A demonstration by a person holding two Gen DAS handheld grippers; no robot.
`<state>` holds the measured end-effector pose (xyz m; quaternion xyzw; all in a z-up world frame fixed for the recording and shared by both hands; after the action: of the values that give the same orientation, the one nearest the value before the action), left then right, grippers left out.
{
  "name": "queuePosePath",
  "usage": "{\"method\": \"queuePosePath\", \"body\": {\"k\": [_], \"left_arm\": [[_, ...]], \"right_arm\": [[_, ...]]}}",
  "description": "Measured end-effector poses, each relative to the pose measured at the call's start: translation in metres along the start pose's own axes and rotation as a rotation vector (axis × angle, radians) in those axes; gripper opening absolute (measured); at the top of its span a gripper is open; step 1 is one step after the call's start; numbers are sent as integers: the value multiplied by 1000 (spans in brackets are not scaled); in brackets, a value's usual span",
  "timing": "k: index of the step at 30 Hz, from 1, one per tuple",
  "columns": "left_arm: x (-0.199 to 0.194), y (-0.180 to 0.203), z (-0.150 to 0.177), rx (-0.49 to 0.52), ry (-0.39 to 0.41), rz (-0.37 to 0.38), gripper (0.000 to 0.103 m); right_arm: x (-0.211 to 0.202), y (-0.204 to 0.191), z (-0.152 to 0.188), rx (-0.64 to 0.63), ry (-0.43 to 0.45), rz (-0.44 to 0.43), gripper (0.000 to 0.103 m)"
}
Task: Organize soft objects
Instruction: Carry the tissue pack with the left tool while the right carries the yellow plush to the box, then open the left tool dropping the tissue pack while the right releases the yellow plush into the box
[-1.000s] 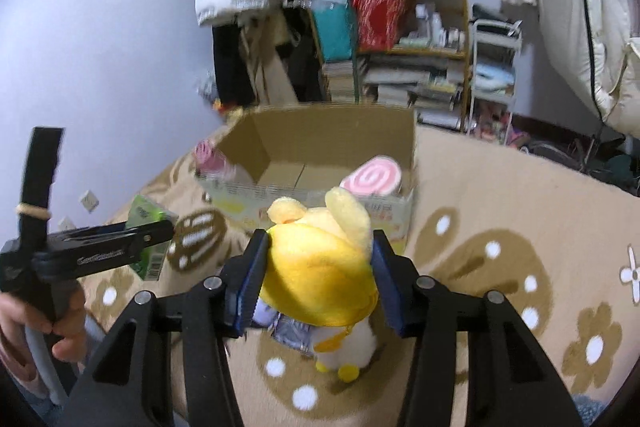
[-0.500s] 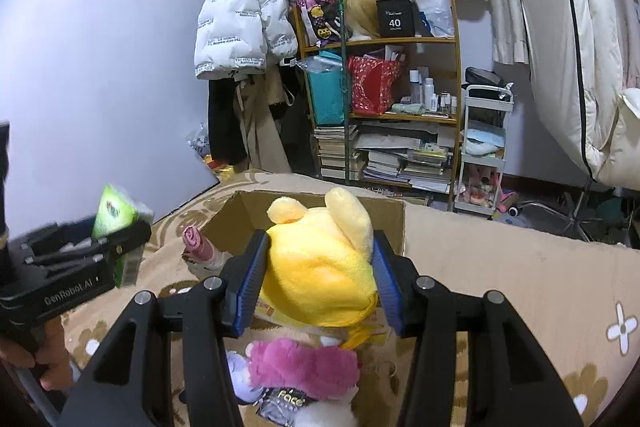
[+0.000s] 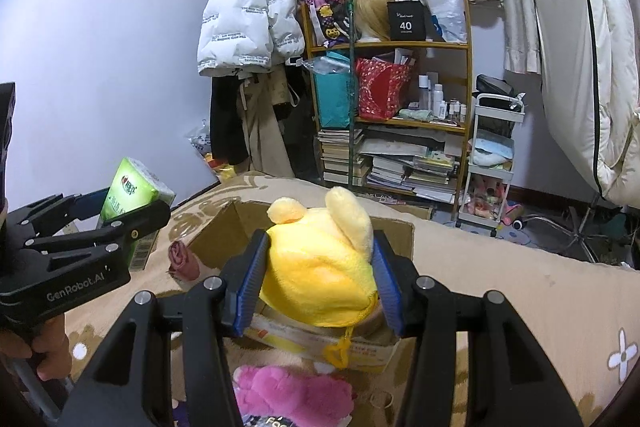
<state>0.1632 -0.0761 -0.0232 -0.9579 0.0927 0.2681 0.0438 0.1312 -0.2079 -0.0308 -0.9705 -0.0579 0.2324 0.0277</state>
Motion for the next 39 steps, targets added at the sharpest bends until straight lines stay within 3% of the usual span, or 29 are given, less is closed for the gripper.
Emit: {"method": "queuePosePath", "body": {"k": [8, 12, 24, 27, 30, 34, 39], "left_arm": [[14, 6, -11, -12, 6, 43, 62], [28, 2, -6, -30, -35, 60, 53], [44, -10, 10, -72, -104, 26, 57], [41, -15, 12, -84, -114, 17, 68], [35, -21, 12, -98, -113, 12, 72], [24, -27, 13, -104, -100, -12, 85], [8, -30, 16, -97, -85, -26, 94]], "right_arm": [[18, 17, -9, 43, 14, -26, 54], [27, 21, -9, 62, 17, -44, 54], [51, 30, 11, 133, -77, -86, 61], [50, 31, 12, 145, -81, -99, 65], [46, 31, 11, 152, -73, -101, 71], [41, 29, 9, 148, -57, -92, 91], [33, 28, 11, 139, -62, -83, 99]]}}
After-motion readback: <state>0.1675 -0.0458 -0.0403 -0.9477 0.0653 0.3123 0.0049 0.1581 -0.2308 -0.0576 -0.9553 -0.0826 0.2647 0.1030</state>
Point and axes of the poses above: each gripper's, at about its wrist camera, not at the fingertips, and x roughly the way its jaws point, y to its right, z to its underside, the point moved 6 cm from there along x, roughly the way its jaws point, and after that the axes turned 3 degrees about -x, right-handed, at the moved point
